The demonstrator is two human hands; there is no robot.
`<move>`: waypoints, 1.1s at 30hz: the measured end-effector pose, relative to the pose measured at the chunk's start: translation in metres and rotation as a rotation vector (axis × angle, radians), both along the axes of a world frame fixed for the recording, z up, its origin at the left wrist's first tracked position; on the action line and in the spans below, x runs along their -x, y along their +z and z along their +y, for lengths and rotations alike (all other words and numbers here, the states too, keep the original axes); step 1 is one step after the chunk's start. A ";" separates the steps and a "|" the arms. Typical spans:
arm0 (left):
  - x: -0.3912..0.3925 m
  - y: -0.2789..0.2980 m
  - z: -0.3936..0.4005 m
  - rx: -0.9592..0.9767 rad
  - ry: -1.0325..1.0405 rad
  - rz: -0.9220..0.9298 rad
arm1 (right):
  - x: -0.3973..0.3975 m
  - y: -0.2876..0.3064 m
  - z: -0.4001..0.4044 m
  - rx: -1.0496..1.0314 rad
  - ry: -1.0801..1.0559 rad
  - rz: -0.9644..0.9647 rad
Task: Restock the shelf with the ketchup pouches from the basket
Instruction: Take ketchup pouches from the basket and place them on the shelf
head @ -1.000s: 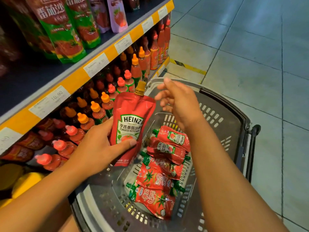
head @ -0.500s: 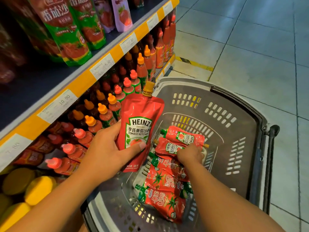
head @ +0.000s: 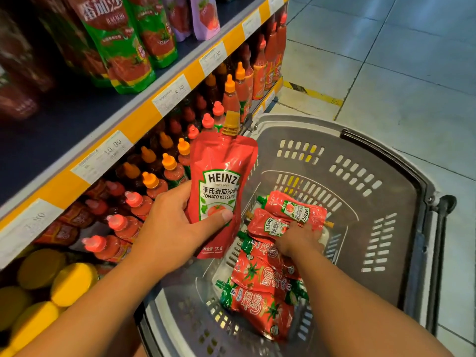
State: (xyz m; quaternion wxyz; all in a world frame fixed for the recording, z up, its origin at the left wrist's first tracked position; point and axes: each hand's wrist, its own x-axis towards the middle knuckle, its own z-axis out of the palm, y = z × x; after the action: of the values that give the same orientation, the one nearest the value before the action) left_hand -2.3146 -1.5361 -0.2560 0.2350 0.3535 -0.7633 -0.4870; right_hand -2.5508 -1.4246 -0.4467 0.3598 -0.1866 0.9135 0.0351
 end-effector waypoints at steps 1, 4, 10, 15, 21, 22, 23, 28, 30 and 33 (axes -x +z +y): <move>0.000 0.000 0.000 -0.002 0.001 0.001 | 0.002 0.001 0.001 -0.008 0.004 -0.002; 0.001 0.001 0.000 0.028 -0.006 -0.018 | 0.008 0.003 0.002 -0.016 0.023 -0.011; 0.000 0.001 -0.002 0.014 0.010 -0.004 | 0.011 -0.001 -0.006 -0.034 0.080 -0.051; 0.000 0.001 -0.002 -0.005 0.012 0.007 | 0.008 -0.006 -0.002 -0.032 0.110 -0.028; 0.000 0.002 -0.003 -0.001 0.002 -0.001 | 0.002 -0.007 0.002 -0.044 0.116 0.026; 0.000 0.002 -0.003 -0.003 0.002 0.001 | 0.001 -0.006 0.003 -0.067 0.125 0.033; 0.001 0.002 -0.003 -0.008 0.002 0.003 | -0.001 -0.008 0.003 -0.095 0.134 0.035; 0.001 0.002 -0.002 -0.016 0.003 0.000 | -0.015 -0.012 0.004 -0.117 0.257 -0.011; 0.001 0.001 -0.002 -0.016 0.007 0.000 | -0.026 -0.015 0.007 -0.092 0.294 -0.046; 0.001 0.001 -0.002 -0.035 0.017 0.006 | -0.038 -0.018 0.012 -0.057 0.232 -0.174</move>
State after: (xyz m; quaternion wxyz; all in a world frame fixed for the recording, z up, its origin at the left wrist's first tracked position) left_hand -2.3160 -1.5376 -0.2549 0.2353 0.3624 -0.7511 -0.4992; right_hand -2.5127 -1.4129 -0.4644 0.4364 -0.2828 0.8498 0.0862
